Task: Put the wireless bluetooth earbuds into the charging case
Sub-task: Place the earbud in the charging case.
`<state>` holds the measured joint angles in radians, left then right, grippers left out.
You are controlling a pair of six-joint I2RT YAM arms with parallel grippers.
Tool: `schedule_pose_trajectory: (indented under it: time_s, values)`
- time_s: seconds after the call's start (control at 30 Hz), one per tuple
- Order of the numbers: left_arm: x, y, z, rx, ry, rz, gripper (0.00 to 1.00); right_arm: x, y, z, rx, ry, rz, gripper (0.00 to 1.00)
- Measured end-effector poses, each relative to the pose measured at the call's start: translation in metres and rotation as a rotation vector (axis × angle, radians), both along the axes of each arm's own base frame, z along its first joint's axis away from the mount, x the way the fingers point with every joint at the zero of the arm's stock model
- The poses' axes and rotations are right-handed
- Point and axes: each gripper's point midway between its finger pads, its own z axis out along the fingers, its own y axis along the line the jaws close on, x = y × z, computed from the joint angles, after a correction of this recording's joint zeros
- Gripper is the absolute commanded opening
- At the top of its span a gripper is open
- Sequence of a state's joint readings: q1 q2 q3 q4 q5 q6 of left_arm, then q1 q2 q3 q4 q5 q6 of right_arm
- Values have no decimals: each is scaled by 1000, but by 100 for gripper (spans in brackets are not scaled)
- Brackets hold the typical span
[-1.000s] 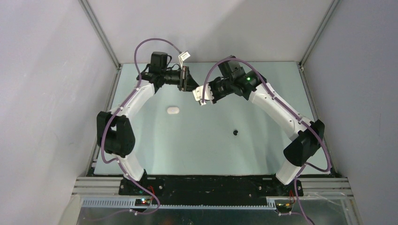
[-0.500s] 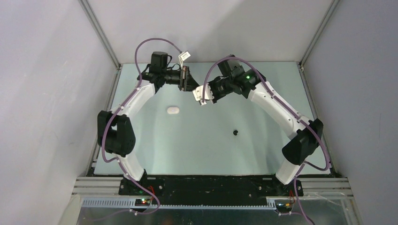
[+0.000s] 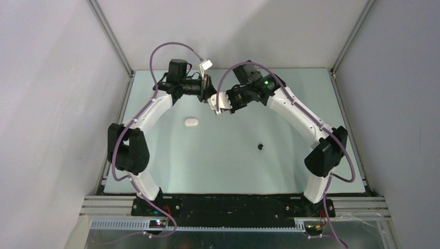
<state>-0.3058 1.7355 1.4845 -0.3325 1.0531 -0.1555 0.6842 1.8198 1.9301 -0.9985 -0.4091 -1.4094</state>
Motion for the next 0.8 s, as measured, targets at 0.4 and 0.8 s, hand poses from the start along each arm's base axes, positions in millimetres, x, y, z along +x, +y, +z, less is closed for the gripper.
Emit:
schedule_pose_trajectory:
  time_s: [0.4, 0.8]
  values:
    - [-1, 3, -6, 17, -23, 3, 0, 3, 3, -6, 66, -56, -40, 2]
    - [-9, 1, 7, -16, -77, -41, 0, -8, 0, 19, 177, -75, -26, 36]
